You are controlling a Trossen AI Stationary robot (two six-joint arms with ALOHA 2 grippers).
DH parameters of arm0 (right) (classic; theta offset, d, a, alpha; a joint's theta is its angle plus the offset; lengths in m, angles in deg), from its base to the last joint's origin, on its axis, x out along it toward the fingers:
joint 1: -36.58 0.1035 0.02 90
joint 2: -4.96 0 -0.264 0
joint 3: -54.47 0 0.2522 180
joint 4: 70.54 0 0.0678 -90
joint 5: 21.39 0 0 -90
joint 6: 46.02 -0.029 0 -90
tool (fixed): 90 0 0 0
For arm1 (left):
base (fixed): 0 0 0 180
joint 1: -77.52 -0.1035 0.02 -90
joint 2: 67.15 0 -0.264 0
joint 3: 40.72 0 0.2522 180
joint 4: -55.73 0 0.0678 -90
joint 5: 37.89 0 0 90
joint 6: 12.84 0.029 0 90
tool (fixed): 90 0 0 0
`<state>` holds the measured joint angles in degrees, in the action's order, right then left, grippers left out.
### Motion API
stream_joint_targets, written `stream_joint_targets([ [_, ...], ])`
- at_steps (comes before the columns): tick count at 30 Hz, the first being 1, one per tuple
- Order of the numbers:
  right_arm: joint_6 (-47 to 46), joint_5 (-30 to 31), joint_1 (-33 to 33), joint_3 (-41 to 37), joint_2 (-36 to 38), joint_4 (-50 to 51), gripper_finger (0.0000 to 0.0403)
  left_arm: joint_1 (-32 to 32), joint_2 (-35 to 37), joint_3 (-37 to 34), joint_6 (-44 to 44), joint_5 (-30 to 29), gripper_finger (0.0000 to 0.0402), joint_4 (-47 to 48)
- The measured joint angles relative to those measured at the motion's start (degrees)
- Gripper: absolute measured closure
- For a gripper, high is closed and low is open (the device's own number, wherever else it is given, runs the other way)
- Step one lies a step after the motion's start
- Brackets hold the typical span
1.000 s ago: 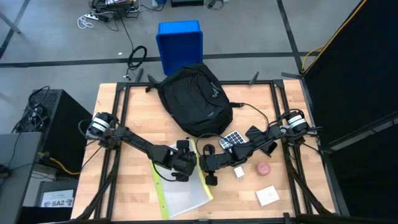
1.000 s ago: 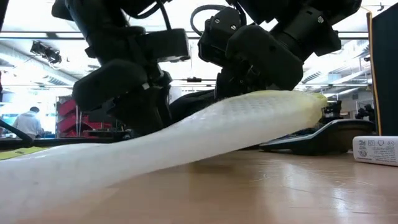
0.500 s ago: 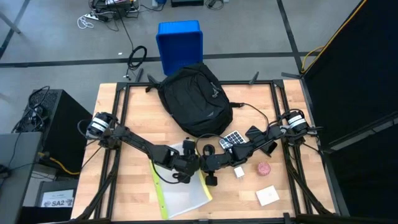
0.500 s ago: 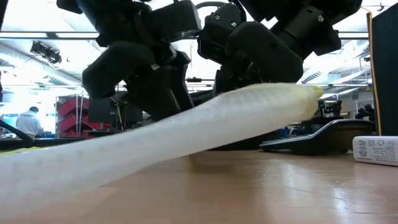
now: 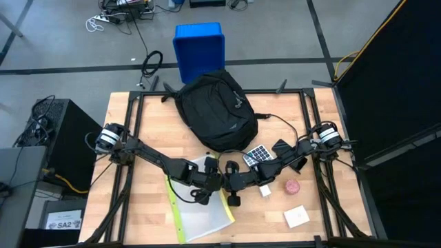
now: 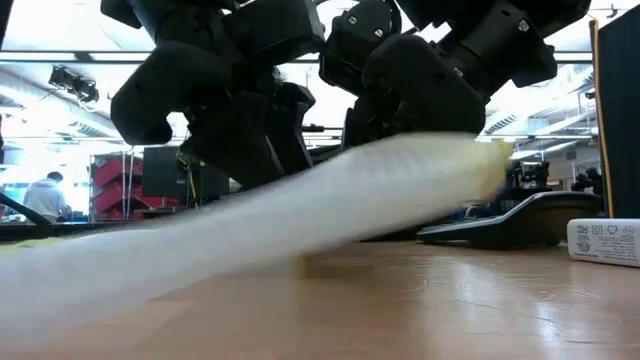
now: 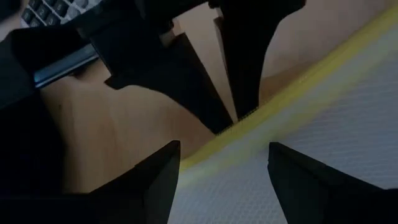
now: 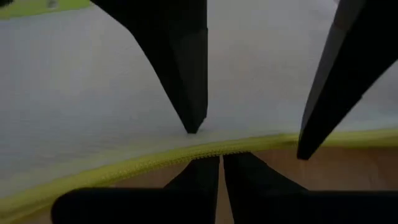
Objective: Unpack backpack
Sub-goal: Put the charger adapter into the yellow zip bag
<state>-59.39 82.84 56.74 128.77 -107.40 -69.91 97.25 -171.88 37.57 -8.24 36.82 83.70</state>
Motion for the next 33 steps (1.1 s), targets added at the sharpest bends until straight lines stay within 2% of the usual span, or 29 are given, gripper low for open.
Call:
stream_joint_targets([
  [15,1.59,0.16,0.19,-0.02,-0.13,-2.42,0.0402,-0.16,-0.39,-1.07,-0.07,1.31,0.0188,-2.40],
  [18,1.62,0.16,0.19,-0.02,-0.13,-2.38,0.0402,-0.16,-0.44,-1.07,-0.09,1.31,0.0199,-2.35],
  [22,1.71,0.31,0.17,-0.02,-0.13,-2.32,0.0402,-0.19,-0.48,-1.07,-0.07,1.39,0.0249,-2.22],
  [29,1.50,0.13,0.11,-0.02,-0.13,-0.65,0.0403,-0.22,-0.61,-1.11,1.26,1.32,0.0381,-2.05],
  [33,-0.93,0.14,0.11,0.11,-0.10,2.58,0.0402,-0.05,-0.65,-1.11,2.20,-0.07,0.0399,-1.17],
])
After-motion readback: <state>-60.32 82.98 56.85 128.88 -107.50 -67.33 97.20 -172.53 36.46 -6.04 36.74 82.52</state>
